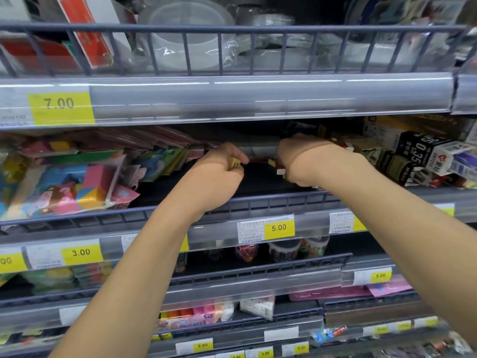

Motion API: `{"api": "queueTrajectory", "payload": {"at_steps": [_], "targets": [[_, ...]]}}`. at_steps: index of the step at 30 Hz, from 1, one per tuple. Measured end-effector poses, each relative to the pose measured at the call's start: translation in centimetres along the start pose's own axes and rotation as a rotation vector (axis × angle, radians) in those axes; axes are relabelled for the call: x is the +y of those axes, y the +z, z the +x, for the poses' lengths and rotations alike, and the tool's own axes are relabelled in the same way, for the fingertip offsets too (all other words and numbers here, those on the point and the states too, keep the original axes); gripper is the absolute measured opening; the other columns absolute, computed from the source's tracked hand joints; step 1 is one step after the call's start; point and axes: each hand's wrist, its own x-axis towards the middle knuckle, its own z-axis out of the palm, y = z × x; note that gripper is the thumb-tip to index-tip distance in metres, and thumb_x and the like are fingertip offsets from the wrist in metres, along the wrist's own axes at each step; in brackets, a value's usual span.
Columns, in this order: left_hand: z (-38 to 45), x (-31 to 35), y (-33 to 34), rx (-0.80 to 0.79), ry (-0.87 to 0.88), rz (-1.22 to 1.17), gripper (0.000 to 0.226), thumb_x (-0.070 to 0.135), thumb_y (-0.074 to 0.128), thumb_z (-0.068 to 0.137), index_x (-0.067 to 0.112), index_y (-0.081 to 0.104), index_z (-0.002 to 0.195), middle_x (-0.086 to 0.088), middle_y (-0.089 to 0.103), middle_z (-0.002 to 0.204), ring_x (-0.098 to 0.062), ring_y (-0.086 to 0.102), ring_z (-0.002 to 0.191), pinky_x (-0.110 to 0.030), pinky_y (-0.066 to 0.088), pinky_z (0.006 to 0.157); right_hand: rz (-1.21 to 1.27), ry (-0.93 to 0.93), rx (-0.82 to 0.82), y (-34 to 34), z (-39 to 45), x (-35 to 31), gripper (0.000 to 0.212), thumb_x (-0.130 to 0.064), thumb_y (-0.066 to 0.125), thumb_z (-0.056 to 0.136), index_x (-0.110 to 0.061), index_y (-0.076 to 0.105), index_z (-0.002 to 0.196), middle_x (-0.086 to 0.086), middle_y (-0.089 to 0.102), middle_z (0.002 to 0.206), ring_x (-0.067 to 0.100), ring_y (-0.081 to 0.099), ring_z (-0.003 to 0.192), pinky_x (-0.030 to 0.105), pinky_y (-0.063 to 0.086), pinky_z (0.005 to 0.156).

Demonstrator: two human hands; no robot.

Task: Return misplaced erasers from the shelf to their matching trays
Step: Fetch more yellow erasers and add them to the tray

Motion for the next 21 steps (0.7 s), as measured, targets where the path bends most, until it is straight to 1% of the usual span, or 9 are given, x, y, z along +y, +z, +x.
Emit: {"api": "queueTrajectory", "payload": {"at_steps": [3, 5, 7, 8, 10, 13, 16, 19, 21], "targets": [[0.1, -0.3, -0.1, 0.003, -0.005, -0.027, 0.028, 0.014, 0.052, 0.099, 0.041, 0.059, 0.092, -0.004, 0.071, 0.102, -0.019, 0.064, 0.065, -0.046, 0.061, 0.074, 0.139, -0.039, -0.054, -0.2, 0.4, 0.0, 0.034, -0.004, 0.065, 0.092, -0.012, 0.064, 0.125, 0.010, 0.067, 0.110, 0.029, 0.067, 0.094, 0.032, 0.059, 0.081], [0.1, -0.5, -0.2, 0.008, -0.005, -0.046, 0.030, 0.013, 0.052, 0.099, 0.040, 0.060, 0.092, -0.005, 0.071, 0.100, -0.008, 0.061, 0.054, -0.040, 0.059, 0.066, 0.123, -0.053, -0.041, -0.3, 0.4, 0.2, 0.026, -0.003, 0.064, 0.091, -0.009, 0.065, 0.117, 0.011, 0.068, 0.100, 0.029, 0.068, 0.086, 0.030, 0.058, 0.071], [0.2, -0.8, -0.3, 0.004, -0.008, -0.068, 0.030, 0.012, 0.052, 0.100, 0.040, 0.060, 0.093, -0.003, 0.070, 0.101, 0.001, 0.059, 0.047, -0.029, 0.054, 0.057, 0.017, -0.035, -0.026, 0.0, 0.5, 0.4, 0.010, -0.007, 0.063, 0.093, -0.005, 0.057, 0.101, 0.008, 0.057, 0.079, 0.021, 0.058, 0.066, 0.023, 0.043, 0.052], [0.2, -0.8, -0.3, 0.002, -0.010, -0.082, 0.029, 0.012, 0.052, 0.100, 0.040, 0.060, 0.093, -0.001, 0.069, 0.102, 0.003, 0.060, 0.047, -0.024, 0.050, 0.053, -0.031, -0.021, -0.044, 0.2, 0.5, 0.4, 0.010, -0.008, 0.062, 0.094, -0.007, 0.052, 0.097, 0.006, 0.051, 0.075, 0.018, 0.051, 0.060, 0.023, 0.036, 0.047], [0.3, -0.9, -0.3, -0.003, -0.019, -0.101, 0.029, 0.013, 0.052, 0.101, 0.039, 0.061, 0.094, 0.000, 0.068, 0.105, 0.004, 0.061, 0.047, -0.017, 0.046, 0.049, -0.071, -0.023, -0.090, 0.7, 0.6, 0.2, 0.010, -0.007, 0.061, 0.094, -0.008, 0.051, 0.096, 0.004, 0.048, 0.073, 0.015, 0.046, 0.058, 0.023, 0.031, 0.045], [0.4, -0.8, -0.3, 0.002, -0.031, -0.106, 0.028, 0.012, 0.054, 0.101, 0.039, 0.061, 0.093, 0.002, 0.067, 0.105, 0.001, 0.061, 0.049, -0.015, 0.045, 0.048, -0.074, -0.085, -0.118, 0.5, 0.5, 0.5, 0.013, -0.012, 0.062, 0.094, -0.007, 0.061, 0.106, 0.006, 0.060, 0.090, 0.021, 0.056, 0.071, 0.022, 0.039, 0.055], [0.4, -0.7, -0.3, -0.008, -0.033, -0.118, 0.031, 0.008, 0.058, 0.099, 0.038, 0.061, 0.094, 0.004, 0.067, 0.103, -0.006, 0.062, 0.062, -0.015, 0.046, 0.050, -0.011, -0.145, -0.116, 0.1, 0.3, 0.8, 0.028, -0.037, 0.066, 0.093, -0.012, 0.069, 0.105, 0.006, 0.066, 0.098, 0.024, 0.062, 0.084, 0.024, 0.044, 0.061], [0.3, -0.6, -0.5, -0.038, -0.035, -0.118, 0.034, 0.010, 0.074, 0.089, 0.039, 0.059, 0.098, 0.010, 0.065, 0.104, -0.004, 0.062, 0.086, -0.017, 0.048, 0.062, 0.139, -0.174, -0.089, 0.5, 0.6, 0.7, 0.042, -0.053, 0.062, 0.092, -0.012, 0.072, 0.094, 0.004, 0.069, 0.088, 0.020, 0.063, 0.071, 0.025, 0.040, 0.054], [0.2, -0.6, -0.5, -0.055, -0.052, -0.141, 0.039, 0.022, 0.085, 0.081, 0.039, 0.058, 0.102, 0.013, 0.063, 0.105, 0.001, 0.061, 0.092, -0.012, 0.046, 0.061, 0.427, -0.192, -0.041, 0.9, 0.8, 0.7, 0.043, -0.054, 0.063, 0.091, -0.012, 0.073, 0.089, 0.004, 0.075, 0.081, 0.018, 0.071, 0.065, 0.025, 0.048, 0.059]]}}
